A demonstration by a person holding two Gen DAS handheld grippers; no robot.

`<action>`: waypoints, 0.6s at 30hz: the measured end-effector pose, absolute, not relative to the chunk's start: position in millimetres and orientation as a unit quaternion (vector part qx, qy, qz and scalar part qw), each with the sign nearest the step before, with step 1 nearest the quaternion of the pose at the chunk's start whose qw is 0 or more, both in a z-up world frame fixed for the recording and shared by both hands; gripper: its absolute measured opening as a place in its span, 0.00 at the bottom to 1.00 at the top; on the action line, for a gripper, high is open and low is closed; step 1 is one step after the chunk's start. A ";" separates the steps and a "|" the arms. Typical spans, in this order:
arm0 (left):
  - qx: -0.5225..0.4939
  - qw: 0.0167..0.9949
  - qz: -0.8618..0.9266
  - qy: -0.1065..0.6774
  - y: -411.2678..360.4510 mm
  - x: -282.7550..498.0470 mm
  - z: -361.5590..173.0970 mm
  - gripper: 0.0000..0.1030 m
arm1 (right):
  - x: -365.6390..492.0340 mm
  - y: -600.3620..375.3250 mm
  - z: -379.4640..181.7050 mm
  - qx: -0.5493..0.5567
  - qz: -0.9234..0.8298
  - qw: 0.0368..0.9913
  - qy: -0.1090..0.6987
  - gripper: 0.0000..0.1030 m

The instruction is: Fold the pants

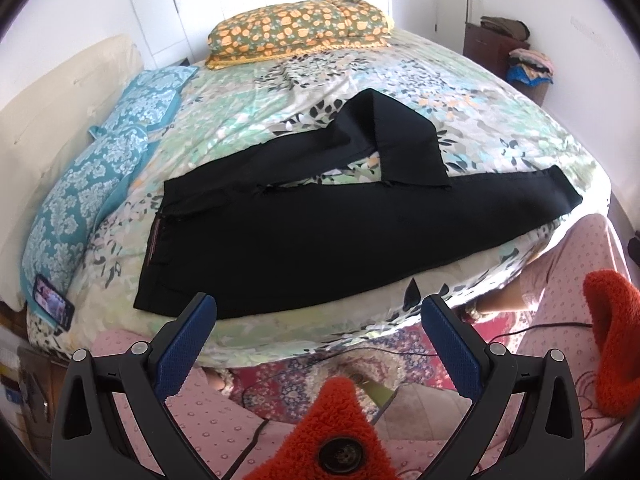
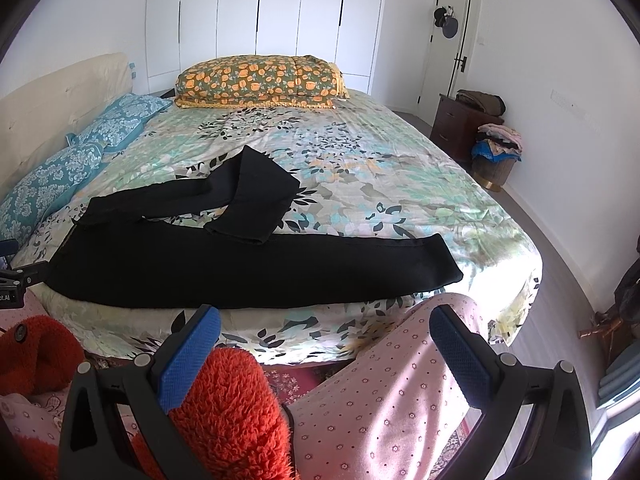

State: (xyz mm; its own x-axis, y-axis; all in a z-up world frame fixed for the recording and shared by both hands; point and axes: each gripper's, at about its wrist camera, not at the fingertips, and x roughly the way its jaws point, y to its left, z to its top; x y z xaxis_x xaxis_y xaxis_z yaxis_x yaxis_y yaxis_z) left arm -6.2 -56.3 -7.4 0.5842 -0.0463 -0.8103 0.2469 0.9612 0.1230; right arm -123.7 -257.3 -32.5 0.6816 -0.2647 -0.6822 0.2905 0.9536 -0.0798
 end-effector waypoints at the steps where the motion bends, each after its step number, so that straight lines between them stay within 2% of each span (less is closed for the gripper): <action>1: 0.112 0.883 -0.083 0.448 -56.3 -6.7 -7.5 0.99 | -124.7 -257.5 -33.3 0.018 -0.151 0.917 0.369 1.00; 18: 0.114 0.883 -0.081 0.448 -58.0 -7.5 -8.4 0.99 | -123.8 -256.4 -34.7 0.018 -0.149 0.917 0.371 1.00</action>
State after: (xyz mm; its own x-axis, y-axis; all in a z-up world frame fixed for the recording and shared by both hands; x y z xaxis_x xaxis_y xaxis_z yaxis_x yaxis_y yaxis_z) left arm -7.5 -58.0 -8.4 0.5855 -0.0420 -0.8096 0.2454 0.9610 0.1276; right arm -123.8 -256.4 -34.7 0.6808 -0.2589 -0.6852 0.2859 0.9552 -0.0767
